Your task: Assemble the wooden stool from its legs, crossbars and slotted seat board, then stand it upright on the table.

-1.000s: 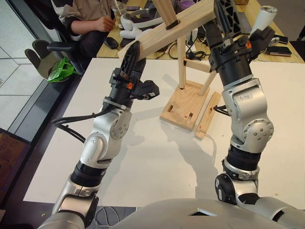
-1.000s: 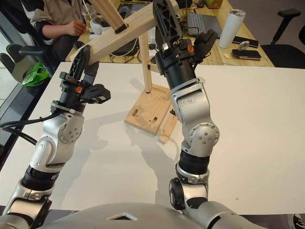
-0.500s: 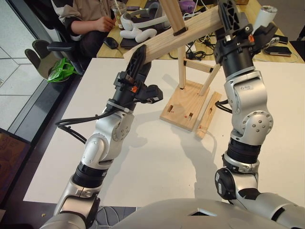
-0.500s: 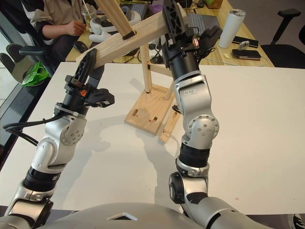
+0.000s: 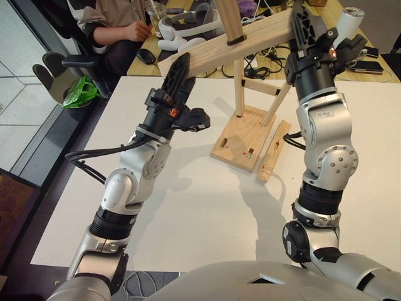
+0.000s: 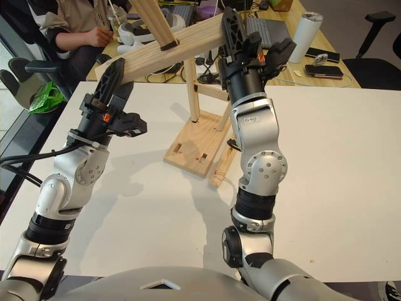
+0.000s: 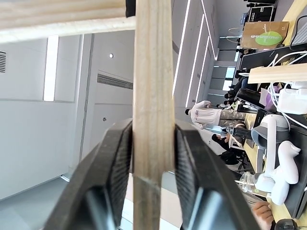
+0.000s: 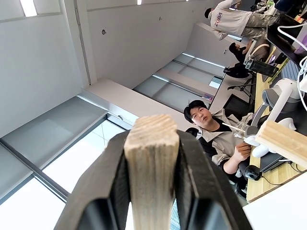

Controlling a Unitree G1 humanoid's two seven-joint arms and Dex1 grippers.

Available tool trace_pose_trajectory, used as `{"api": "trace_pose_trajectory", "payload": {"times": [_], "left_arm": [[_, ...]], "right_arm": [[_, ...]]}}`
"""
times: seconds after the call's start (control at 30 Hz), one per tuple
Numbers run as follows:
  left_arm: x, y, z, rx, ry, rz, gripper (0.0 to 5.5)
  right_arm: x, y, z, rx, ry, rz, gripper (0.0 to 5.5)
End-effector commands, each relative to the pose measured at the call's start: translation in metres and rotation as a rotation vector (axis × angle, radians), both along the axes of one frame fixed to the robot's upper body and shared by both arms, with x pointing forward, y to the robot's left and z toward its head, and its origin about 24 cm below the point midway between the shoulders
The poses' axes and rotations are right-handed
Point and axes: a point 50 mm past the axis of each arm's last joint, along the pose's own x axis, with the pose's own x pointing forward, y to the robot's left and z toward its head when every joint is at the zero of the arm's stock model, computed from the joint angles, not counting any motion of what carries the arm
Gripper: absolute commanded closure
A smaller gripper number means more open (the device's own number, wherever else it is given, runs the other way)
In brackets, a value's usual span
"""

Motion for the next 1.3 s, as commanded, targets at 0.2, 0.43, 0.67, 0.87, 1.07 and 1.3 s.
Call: {"api": "trace_pose_trajectory", "payload": {"times": [0.2,0.43,0.67,0.87,1.07,1.3], "left_arm": [[-0.005,-0.004,-0.015,0.068,0.111,-0.067,2.7],[-0.009,0.011,-0.023,-0.356,0.442,-0.053,2.67],[-0.001,0.048,-0.012,-1.225,0.597,0.095,2.67],[0.003,0.061,-0.021,-1.59,0.661,0.212,2.67],[0.01,0.052,-0.018,-1.585,0.712,0.194,2.67],[0.009,0.05,-0.02,-1.564,0.721,0.198,2.67]], "right_arm": [[0.003,0.003,-0.002,-0.007,0.031,-0.025,4.5],[0.011,-0.015,-0.001,-0.193,0.036,-0.135,4.5],[0.003,-0.029,-0.004,-0.576,-0.028,-0.256,4.5],[-0.026,-0.037,-0.01,-0.845,-0.084,-0.326,4.5],[-0.044,-0.046,-0.024,-0.907,-0.038,-0.368,4.5],[-0.041,-0.047,-0.025,-0.92,-0.033,-0.36,4.5]]}}
